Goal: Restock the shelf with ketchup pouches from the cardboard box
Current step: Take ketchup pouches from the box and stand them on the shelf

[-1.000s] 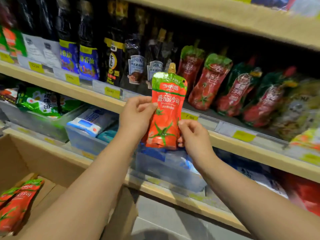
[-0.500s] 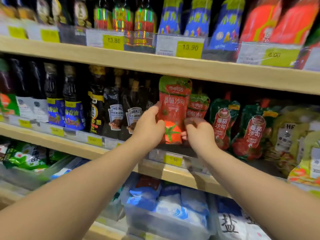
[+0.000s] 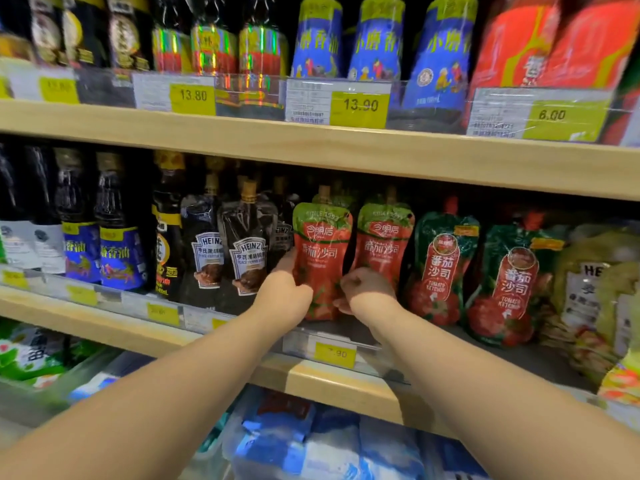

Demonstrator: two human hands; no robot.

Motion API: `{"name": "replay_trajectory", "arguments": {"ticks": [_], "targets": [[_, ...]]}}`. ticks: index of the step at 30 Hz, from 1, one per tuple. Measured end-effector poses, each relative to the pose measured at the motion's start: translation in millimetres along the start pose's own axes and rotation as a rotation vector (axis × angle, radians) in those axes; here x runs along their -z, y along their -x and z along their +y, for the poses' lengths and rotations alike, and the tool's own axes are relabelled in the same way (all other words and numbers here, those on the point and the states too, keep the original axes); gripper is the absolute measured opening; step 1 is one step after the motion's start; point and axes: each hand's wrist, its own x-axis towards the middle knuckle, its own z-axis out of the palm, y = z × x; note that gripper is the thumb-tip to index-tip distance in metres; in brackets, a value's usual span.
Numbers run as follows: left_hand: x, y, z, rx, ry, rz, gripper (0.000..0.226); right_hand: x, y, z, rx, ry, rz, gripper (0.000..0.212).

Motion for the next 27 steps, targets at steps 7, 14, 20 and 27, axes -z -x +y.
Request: {"name": "replay_trajectory", "arguments": {"ticks": [7,14,20,27], "targets": [[0,3,10,0.163,-0.572,-0.233,0.048,9,5,-5,0.073,0.143,-0.006,0.014],[-10,-13,14,0.200,-0.586,-0.246,0.045,11,-7,-9,0.185,0.454,0.092,0.027],[-22,-22,10,0.206,-0.537,-0.215,0.048,5,-8,-3,0.259,0.292,0.219,0.023],[-26,-32,-3,0.199,-0.468,-0.175,0.049,4,-9,-3,0.263,0.341,0.147,0.033]]}}
